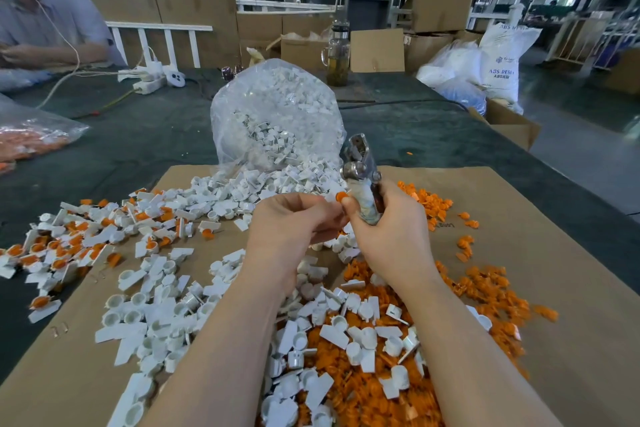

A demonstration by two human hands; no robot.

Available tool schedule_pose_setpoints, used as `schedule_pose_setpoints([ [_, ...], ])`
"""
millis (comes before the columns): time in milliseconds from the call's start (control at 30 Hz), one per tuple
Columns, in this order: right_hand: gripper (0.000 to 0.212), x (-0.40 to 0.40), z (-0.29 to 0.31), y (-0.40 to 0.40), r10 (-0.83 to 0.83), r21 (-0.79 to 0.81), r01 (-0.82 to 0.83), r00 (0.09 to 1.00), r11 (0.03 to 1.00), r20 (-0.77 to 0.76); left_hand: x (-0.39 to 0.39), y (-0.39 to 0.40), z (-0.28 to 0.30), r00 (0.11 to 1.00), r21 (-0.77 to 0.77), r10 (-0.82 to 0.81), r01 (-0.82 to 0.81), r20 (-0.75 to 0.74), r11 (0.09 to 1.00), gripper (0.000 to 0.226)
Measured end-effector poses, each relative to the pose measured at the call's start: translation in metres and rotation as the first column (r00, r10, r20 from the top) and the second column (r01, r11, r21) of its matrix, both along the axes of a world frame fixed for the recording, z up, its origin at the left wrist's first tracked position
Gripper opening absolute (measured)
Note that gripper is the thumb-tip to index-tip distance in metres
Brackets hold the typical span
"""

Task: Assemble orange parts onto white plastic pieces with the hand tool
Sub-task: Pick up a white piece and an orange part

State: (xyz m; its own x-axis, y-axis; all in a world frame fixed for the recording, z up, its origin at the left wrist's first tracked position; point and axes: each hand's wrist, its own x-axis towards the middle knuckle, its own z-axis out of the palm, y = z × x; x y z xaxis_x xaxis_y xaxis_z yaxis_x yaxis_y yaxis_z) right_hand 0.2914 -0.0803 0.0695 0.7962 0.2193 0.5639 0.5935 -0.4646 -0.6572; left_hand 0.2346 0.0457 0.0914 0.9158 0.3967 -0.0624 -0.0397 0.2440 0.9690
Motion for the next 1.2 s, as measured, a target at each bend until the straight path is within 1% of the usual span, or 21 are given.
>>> schedule_pose_setpoints([
  [100,0.015,0.0006,0.0009,0.0006,0.008,0.000,-0.008,1.000,1.000,-0.005,0.0003,-0.0005,0.0000,1.000,0.064,0.021,-0.022,0.009,0.998,0.013],
  [233,0.027,0.0012,0.0015,0.0020,0.012,-0.033,-0.013,0.999,0.999,-0.031,0.0030,-0.0008,-0.0030,0.998,0.175,0.064,-0.063,-0.002,0.983,0.017],
  [333,0.028,0.0013,0.0018,0.0018,0.003,-0.045,-0.004,0.999,0.999,-0.038,0.0041,-0.0008,-0.0042,0.996,0.248,0.087,-0.082,-0.009,0.965,0.017],
  [400,0.026,0.0013,0.0020,0.0016,0.000,-0.050,-0.002,0.999,0.999,-0.033,0.0043,-0.0007,-0.0041,0.996,0.290,0.091,-0.084,-0.009,0.953,0.017],
  [533,0.016,0.0016,0.0022,0.0010,0.021,-0.055,-0.023,0.999,0.998,-0.040,0.0041,-0.0003,-0.0031,0.995,0.324,0.101,-0.092,-0.011,0.942,0.016],
  [667,0.010,0.0017,0.0025,-0.0009,0.040,-0.072,-0.043,0.998,0.996,-0.052,0.0023,-0.0008,-0.0013,0.993,0.406,0.116,-0.101,-0.011,0.908,0.021],
  [767,0.008,0.0010,0.0035,-0.0012,0.047,-0.076,-0.051,0.998,0.996,-0.051,0.0014,-0.0008,-0.0003,0.993,0.457,0.118,-0.104,-0.001,0.883,0.018],
  [1000,0.010,0.0002,0.0054,-0.0022,0.048,-0.070,-0.048,0.999,0.996,-0.004,-0.0003,-0.0005,0.0006,0.994,0.468,0.111,-0.107,0.018,0.877,0.016],
  [1100,0.012,0.0002,0.0062,-0.0022,0.053,-0.065,-0.053,0.999,0.996,-0.010,0.0000,0.0005,-0.0006,0.994,0.469,0.109,-0.107,0.022,0.877,0.015],
  [1200,0.010,-0.0001,0.0070,-0.0027,0.084,-0.053,-0.086,0.995,0.995,-0.053,0.0008,0.0008,-0.0024,0.992,0.445,0.119,-0.122,0.035,0.887,0.013],
])
